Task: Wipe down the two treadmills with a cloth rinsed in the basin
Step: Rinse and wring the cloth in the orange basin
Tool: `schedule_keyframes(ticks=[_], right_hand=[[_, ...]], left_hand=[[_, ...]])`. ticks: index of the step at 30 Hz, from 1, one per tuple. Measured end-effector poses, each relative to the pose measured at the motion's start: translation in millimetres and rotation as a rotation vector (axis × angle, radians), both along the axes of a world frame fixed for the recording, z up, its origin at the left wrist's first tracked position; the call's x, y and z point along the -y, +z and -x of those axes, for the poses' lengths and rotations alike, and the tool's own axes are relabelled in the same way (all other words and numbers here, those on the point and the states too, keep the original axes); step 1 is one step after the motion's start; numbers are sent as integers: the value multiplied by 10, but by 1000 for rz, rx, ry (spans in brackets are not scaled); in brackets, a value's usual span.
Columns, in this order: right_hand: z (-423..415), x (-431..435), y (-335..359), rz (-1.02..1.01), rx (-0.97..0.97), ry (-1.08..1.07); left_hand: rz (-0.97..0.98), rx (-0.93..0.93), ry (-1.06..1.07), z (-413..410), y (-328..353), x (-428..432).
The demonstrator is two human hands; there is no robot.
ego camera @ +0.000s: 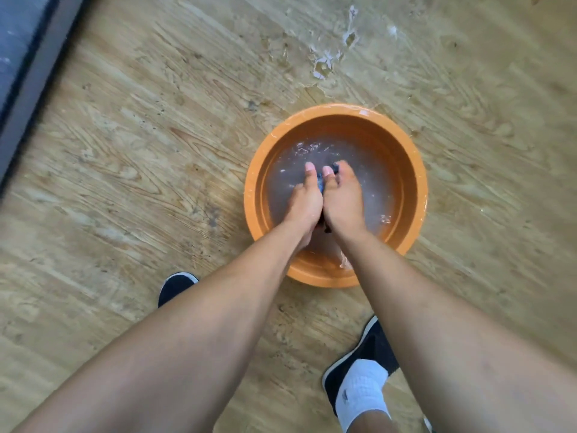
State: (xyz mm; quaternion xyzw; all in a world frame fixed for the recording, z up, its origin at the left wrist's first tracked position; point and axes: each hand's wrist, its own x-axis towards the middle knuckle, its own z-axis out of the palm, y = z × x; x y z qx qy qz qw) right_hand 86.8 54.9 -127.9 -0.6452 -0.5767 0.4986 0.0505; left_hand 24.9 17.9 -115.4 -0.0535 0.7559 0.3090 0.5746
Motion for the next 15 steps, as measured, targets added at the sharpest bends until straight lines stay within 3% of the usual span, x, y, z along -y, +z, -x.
schedule_keyframes(ticks=[3,7,11,15], right_hand=[[78,-141,32,168,8,-23],[86,-85,119,564,-100,-472],[-258,-170,149,504,-50,-703],[-347,-60,560,314,-44,-768]], left_hand=[[-74,-103,-209,143,128,75],[-245,-232,-441,219,579,100],[-438,-325,-573,116,1045,241],[-343,-570,-432,375,1177,373]])
